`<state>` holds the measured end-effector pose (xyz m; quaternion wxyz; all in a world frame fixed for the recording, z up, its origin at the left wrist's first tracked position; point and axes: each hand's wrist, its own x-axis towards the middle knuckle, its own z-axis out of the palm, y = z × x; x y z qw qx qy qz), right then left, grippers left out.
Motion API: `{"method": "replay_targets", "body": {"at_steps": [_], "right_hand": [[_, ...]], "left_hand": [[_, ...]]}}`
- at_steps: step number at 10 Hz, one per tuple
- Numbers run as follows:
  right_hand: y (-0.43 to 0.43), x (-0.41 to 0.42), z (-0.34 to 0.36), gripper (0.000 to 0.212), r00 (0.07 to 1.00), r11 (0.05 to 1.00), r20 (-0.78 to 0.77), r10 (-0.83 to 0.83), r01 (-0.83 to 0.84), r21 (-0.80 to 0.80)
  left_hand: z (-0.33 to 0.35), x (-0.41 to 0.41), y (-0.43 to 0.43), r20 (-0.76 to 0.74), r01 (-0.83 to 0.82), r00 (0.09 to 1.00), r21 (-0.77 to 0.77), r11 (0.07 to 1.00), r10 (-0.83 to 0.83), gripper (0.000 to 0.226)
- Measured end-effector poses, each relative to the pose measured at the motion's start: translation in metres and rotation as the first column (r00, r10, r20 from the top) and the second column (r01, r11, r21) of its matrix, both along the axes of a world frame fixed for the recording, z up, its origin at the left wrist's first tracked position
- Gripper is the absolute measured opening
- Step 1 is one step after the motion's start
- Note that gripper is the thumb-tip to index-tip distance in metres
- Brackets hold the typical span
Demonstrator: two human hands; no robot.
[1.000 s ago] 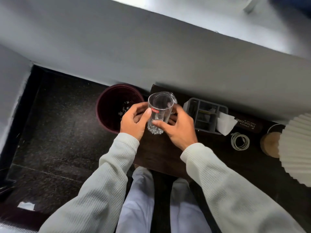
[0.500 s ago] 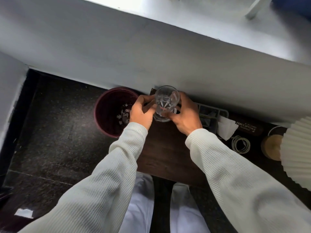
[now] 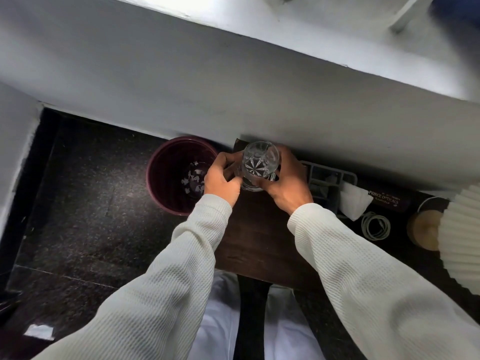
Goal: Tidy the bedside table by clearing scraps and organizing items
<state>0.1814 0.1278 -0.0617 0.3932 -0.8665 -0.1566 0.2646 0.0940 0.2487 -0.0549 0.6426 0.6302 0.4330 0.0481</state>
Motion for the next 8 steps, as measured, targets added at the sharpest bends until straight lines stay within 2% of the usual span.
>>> {"method": "replay_targets", "body": {"at_steps": [3, 5, 6, 7, 8], "right_hand": [[-0.002, -0.008, 0.005, 0.062, 0.999, 0.998, 0.041, 0.026, -0.024, -0.06], [-0.005, -0.01, 0.01, 0.077, 0.995, 0.994, 0.062, 0.078, -0.073, -0.08], [-0.013, -0.017, 0.02, 0.093, 0.983, 0.989, 0.14, 0.119, -0.105, -0.1], [-0.025, -0.034, 0.044, 0.088, 0.97, 0.987, 0.215, 0.114, -0.087, -0.132], [-0.044, -0.057, 0.061, 0.077, 0.915, 0.987, 0.394, 0.088, -0.026, -0.16]], "left_hand": [[-0.004, -0.006, -0.004, -0.001, 0.017, 1.0, -0.051, 0.999, -0.017, 0.044], [0.0, -0.012, -0.005, 0.022, 0.062, 0.998, -0.052, 0.997, -0.061, 0.046], [0.01, -0.022, -0.012, 0.001, 0.112, 0.993, 0.18, 0.977, -0.114, 0.041], [0.033, -0.035, -0.019, 0.007, 0.139, 0.986, 0.531, 0.836, -0.168, 0.043], [0.05, -0.041, -0.031, 0.004, 0.17, 0.968, 0.721, 0.672, -0.249, 0.051]]}}
